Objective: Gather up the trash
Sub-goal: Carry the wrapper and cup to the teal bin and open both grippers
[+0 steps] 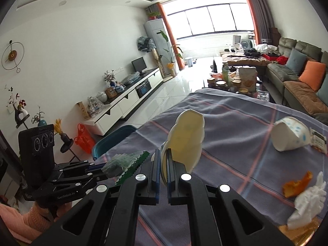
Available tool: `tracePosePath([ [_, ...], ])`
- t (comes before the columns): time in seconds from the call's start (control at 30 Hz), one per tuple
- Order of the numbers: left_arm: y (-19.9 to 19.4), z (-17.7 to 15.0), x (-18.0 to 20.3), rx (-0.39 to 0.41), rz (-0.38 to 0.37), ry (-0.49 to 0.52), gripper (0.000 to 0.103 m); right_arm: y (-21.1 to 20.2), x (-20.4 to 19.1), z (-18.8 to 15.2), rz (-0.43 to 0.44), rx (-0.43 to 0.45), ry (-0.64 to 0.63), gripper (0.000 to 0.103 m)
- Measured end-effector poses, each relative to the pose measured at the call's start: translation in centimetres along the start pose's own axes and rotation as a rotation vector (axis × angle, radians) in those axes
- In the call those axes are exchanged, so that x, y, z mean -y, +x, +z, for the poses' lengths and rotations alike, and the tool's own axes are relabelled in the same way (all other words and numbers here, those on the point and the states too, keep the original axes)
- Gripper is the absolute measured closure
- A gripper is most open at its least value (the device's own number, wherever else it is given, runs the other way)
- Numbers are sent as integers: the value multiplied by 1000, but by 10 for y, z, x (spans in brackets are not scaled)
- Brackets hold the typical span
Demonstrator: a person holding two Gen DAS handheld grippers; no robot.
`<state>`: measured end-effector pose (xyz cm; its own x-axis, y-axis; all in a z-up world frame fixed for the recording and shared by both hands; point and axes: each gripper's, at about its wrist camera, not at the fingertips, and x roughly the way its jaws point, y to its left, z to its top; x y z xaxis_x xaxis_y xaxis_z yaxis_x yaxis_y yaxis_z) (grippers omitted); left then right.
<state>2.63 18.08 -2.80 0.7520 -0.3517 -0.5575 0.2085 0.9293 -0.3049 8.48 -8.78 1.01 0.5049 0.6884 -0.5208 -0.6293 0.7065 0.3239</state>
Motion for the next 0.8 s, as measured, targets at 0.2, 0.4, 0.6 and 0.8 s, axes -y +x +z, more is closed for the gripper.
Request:
tracePosePath([
  [0.2,-23,7,-34,43,93,-54,88,27,-21,17,72,-9,-28,98],
  [0.4,-41,13,-65,76,182,-96,88,53,-42,29,131,-24,-49,98],
  [0.6,-53,14,-93,87,253,-142,88,84,-61,40,167,-60,-70,98],
  [0.8,-60,12,-121,82,318,-187,88,110,-80,45,189,-96,-91,98],
])
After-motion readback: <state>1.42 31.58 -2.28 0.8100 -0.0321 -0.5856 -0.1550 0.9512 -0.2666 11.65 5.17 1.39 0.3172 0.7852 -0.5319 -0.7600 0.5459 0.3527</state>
